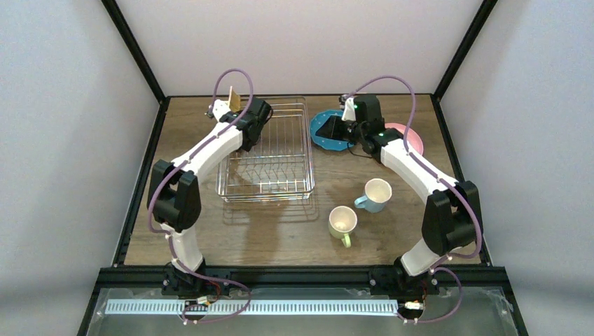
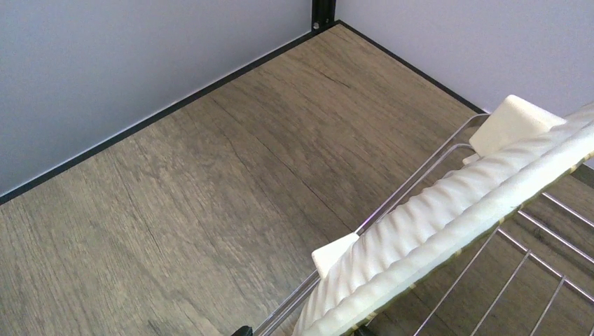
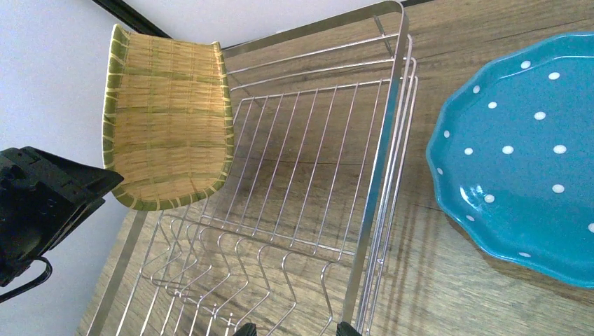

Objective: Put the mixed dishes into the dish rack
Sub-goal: Insert the plate into the dish rack.

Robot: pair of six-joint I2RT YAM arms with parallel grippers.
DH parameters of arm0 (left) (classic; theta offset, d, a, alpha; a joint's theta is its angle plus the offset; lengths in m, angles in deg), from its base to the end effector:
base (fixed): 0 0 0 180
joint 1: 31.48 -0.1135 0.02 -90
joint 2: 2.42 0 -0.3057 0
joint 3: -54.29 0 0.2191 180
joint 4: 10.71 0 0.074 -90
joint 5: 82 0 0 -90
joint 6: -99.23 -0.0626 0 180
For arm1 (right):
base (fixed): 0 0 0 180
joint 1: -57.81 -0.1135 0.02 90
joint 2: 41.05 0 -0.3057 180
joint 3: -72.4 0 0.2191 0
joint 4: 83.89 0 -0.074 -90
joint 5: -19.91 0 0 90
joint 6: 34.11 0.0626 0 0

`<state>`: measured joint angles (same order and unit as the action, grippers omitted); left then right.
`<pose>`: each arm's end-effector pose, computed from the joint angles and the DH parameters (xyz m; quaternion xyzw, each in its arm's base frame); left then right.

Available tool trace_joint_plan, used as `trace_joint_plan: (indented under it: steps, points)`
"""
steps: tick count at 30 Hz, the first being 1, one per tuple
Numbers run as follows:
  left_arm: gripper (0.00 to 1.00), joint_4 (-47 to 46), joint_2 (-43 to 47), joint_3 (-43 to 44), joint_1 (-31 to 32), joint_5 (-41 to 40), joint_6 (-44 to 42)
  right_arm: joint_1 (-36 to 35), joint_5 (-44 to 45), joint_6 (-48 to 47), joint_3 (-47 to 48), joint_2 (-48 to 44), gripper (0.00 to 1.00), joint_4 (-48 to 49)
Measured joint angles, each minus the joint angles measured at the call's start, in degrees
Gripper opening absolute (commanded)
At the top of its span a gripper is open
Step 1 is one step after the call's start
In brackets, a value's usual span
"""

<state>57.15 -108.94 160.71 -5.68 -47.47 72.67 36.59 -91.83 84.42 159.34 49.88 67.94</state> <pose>0.3530 -0.1133 0.3047 -0.3645 0.7936 0.2063 0.4413 0.3229 0.1503 0.3336 -0.0362 0.8637 0.3495 0.3614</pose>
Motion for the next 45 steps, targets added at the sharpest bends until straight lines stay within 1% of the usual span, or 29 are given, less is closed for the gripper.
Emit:
trace_joint_plan:
  steps: [23, 45]
  points:
    - [0.82, 1.33, 2.45, -0.35, -0.04, -1.51, 1.29, -0.04, 0.07, 0.00, 0.46, 0.00, 0.65, -0.02]
    - [0.82, 1.33, 2.56, -1.03, -0.15, -1.86, 1.33, -0.13, -0.42, 0.02, 1.22, 0.98, 0.66, -0.09]
